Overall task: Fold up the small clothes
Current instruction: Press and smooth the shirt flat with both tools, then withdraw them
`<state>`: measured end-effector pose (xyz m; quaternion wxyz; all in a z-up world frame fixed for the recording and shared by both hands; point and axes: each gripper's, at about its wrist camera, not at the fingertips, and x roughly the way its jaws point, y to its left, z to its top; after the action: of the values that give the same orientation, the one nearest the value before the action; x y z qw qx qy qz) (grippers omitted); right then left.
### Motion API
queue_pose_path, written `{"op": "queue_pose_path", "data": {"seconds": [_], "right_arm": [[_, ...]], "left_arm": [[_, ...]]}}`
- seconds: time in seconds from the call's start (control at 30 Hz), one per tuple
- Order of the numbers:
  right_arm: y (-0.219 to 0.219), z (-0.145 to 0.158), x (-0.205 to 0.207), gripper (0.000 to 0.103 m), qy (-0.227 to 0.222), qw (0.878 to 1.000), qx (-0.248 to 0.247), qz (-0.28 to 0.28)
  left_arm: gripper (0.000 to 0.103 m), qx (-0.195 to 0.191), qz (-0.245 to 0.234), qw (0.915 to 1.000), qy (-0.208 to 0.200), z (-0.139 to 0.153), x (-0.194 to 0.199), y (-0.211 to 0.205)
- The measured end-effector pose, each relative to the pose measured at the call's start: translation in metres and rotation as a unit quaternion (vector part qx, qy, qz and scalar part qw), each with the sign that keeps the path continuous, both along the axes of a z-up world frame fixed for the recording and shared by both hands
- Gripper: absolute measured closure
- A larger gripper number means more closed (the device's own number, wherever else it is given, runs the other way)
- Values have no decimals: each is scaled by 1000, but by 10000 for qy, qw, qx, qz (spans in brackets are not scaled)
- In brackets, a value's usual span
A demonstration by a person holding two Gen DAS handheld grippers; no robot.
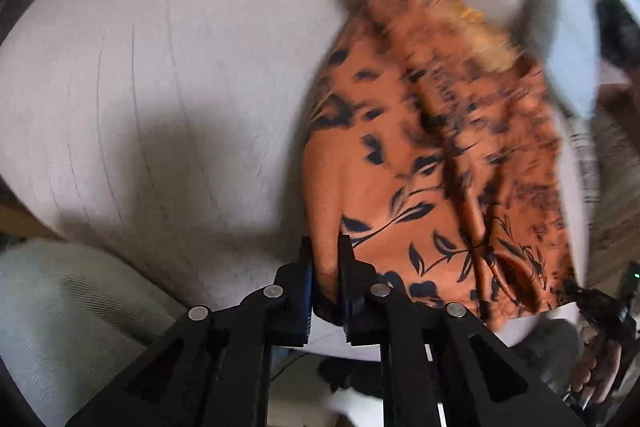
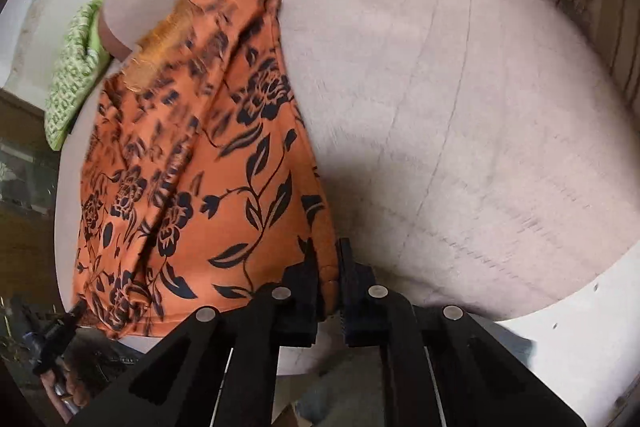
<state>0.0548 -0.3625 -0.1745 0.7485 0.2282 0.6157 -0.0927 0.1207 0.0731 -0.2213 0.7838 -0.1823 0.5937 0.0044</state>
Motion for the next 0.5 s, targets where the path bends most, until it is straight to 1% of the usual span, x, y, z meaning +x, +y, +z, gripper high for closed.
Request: {"op": "queue_pose_path", "data": {"seconds": [0.03, 0.07, 0.1, 0.13, 0.2, 0.23, 0.27, 0.3, 0.33, 0.37, 0.4, 0.43, 0.5], "right_arm": [[2, -6, 2, 94, 90, 10000, -14, 41], [4, -6, 3, 90, 113, 9998, -78, 109], [6, 0, 4, 85, -25, 9997, -167, 147], [8, 10, 4, 73, -258, 9991, -301, 181], [10, 21, 2, 56, -554, 9979, -261, 220], [10, 27, 0, 56, -688, 9970, -290, 205], [12, 35, -3, 56, -845, 9957, -338, 193], [15, 44, -6, 56, -1040, 9939, -327, 185], [18, 53, -7, 55, -1245, 9917, -274, 165], [21, 59, -7, 53, -1382, 9900, -238, 154], [27, 67, -5, 46, -1630, 9864, -129, 171], [30, 70, -5, 41, -1754, 9843, -47, 194], [43, 72, 4, 38, -2040, 9782, 245, 315]], "left_arm": [[88, 40, -12, 10000, -79, 1, -1, -1], [85, 125, -31, 9998, -174, 5, -3, -3], [79, 171, -58, 9993, -316, 12, -5, -3], [78, 183, -49, 9988, -449, 18, -8, -2], [74, 238, 44, 9978, -621, 30, -21, 0], [74, 214, 45, 9975, -674, 35, -24, 0], [73, 137, 49, 9966, -809, 43, -32, 1], [70, 137, 85, 9956, -923, 49, -39, 1], [68, 205, 129, 9943, -1040, 53, -43, 0], [64, 282, 145, 9926, -1171, 58, -48, 0], [57, 299, 131, 9913, -1276, 61, -52, -1], [54, 307, 91, 9906, -1333, 63, -52, -4], [53, 363, 29, 9915, -1251, 62, -51, -9]]}}
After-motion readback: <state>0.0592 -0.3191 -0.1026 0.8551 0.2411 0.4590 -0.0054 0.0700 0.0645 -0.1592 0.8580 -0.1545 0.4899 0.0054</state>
